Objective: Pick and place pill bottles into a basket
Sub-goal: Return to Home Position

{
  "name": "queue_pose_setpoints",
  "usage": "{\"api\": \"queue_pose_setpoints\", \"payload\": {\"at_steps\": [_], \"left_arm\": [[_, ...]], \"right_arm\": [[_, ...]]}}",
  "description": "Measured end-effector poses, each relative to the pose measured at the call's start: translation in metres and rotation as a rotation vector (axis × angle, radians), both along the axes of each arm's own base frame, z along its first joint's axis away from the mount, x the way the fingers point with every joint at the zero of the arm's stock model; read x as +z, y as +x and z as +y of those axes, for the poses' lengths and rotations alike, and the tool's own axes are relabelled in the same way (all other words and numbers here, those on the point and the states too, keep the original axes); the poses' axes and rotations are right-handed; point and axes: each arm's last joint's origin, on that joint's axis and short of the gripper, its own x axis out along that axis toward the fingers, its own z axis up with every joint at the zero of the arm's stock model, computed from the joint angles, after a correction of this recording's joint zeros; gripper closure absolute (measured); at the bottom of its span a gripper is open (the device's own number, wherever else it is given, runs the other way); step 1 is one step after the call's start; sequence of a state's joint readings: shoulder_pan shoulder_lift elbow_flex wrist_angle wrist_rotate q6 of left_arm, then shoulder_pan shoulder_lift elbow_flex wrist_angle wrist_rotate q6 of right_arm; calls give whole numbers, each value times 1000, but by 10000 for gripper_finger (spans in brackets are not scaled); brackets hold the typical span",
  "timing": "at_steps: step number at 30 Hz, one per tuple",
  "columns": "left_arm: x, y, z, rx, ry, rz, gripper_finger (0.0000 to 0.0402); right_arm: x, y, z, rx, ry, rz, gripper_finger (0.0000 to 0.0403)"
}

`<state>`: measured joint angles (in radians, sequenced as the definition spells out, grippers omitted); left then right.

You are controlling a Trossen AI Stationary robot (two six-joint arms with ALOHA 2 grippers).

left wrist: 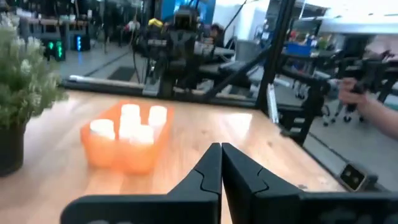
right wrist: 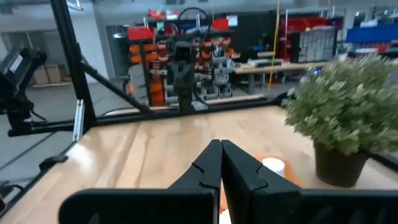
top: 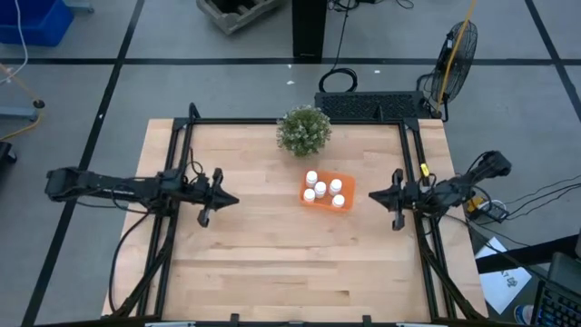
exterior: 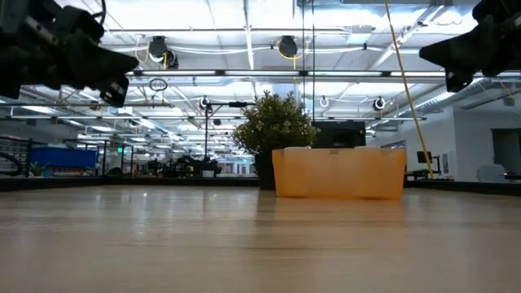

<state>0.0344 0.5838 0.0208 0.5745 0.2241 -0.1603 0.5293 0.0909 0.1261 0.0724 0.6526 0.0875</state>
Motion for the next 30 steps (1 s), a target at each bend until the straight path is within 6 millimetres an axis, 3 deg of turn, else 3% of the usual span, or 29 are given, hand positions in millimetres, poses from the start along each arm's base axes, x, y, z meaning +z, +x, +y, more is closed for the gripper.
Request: {"api": "queue_pose_setpoints", "payload": {"at_steps": [5,11,17,23,27,30], "left_arm": [[9,-8,5,137,-10,-63,398],[3,-19,5,266,-27,4,398],[11,-30,-4,21,21,-97,396],[12,-34,-4,26,32,-116,383],[12,-33,-4,15,61,-116,373],[9,-33,-5,12,45,-87,370]], "right_arm": [[0,-7,-6,-73,-84,38,403],[10,-13,-11,-140,-100,86,403],[12,-13,-7,31,-66,74,403],[-6,-4,2,168,-77,-13,403],[-2,-4,3,166,-149,-112,403],[-4,-3,3,165,-151,-94,403]]}}
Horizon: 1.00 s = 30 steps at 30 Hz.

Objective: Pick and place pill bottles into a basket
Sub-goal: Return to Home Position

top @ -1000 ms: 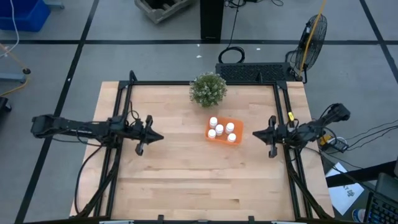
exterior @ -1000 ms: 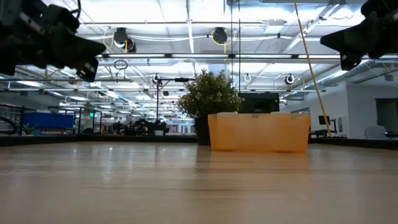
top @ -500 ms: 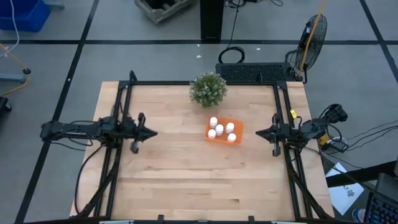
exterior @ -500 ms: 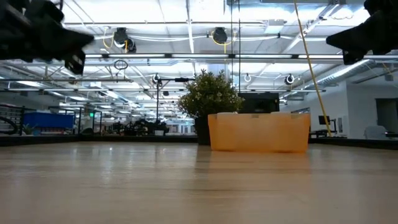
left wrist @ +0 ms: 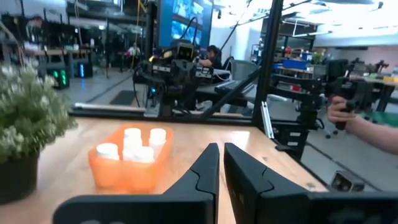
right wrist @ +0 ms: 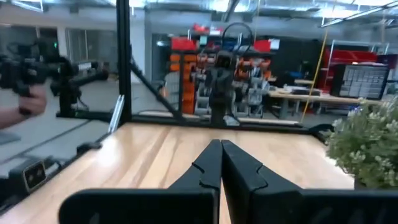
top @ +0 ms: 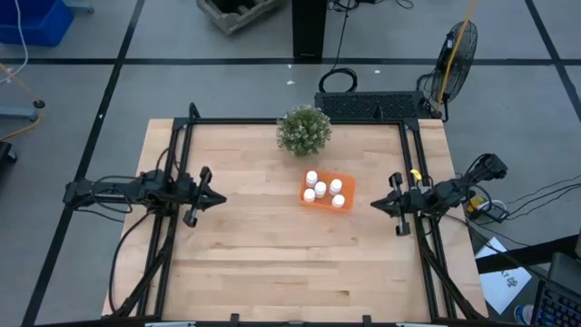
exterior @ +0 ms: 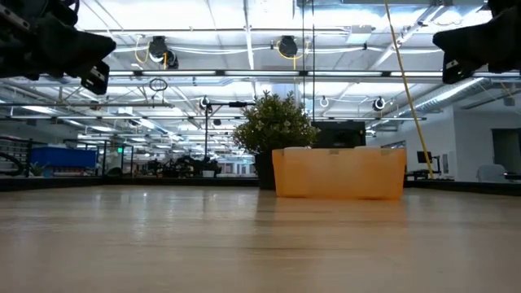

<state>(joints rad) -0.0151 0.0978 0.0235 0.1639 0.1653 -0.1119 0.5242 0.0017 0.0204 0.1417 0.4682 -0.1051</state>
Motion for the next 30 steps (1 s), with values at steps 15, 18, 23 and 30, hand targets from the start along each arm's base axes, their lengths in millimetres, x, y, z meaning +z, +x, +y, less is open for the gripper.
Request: {"api": "queue_pose_setpoints", "payload": {"at_steps": [15,18,23,30], "left_arm": [[-1,0,0,2,-76,18,369],[0,0,0,2,-76,17,369],[0,0,0,2,-75,17,369],[0,0,0,3,-74,17,369]], "right_arm": [[1,1,-5,-116,106,-1,403],[0,1,-5,-115,109,-1,403],[0,1,-5,-115,109,-1,403],[0,1,-5,-115,109,0,403]]}}
